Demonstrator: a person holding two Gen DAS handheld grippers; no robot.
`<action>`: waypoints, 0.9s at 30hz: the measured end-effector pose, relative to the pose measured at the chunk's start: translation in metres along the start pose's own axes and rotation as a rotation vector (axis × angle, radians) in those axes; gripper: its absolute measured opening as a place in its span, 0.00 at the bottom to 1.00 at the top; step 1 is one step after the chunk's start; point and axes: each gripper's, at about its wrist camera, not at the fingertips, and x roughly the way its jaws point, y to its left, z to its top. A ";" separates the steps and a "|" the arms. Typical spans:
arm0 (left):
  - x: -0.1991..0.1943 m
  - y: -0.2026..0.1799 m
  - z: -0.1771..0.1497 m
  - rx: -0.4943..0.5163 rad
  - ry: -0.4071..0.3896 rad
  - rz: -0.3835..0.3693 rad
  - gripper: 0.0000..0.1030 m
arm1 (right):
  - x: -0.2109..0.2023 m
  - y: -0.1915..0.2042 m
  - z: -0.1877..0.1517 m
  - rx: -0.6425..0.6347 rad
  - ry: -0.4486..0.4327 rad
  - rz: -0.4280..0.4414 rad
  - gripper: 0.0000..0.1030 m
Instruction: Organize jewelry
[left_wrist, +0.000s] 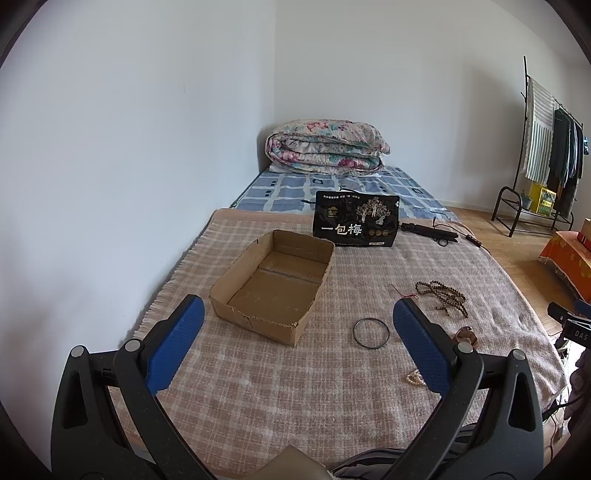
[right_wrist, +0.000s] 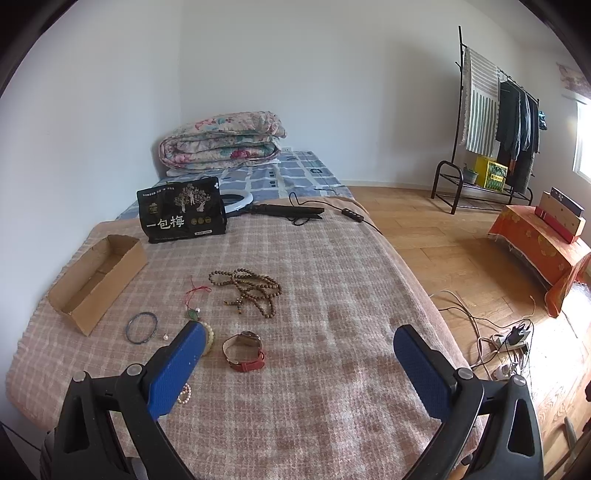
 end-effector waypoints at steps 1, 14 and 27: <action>0.000 -0.001 0.000 -0.001 0.000 -0.001 1.00 | 0.000 -0.001 0.000 0.002 0.001 0.000 1.00; 0.001 0.008 0.000 0.003 0.004 0.002 1.00 | 0.001 -0.001 -0.001 0.002 0.007 -0.001 1.00; 0.014 0.007 -0.008 0.003 0.028 -0.003 1.00 | 0.012 -0.002 -0.004 0.002 0.033 -0.004 1.00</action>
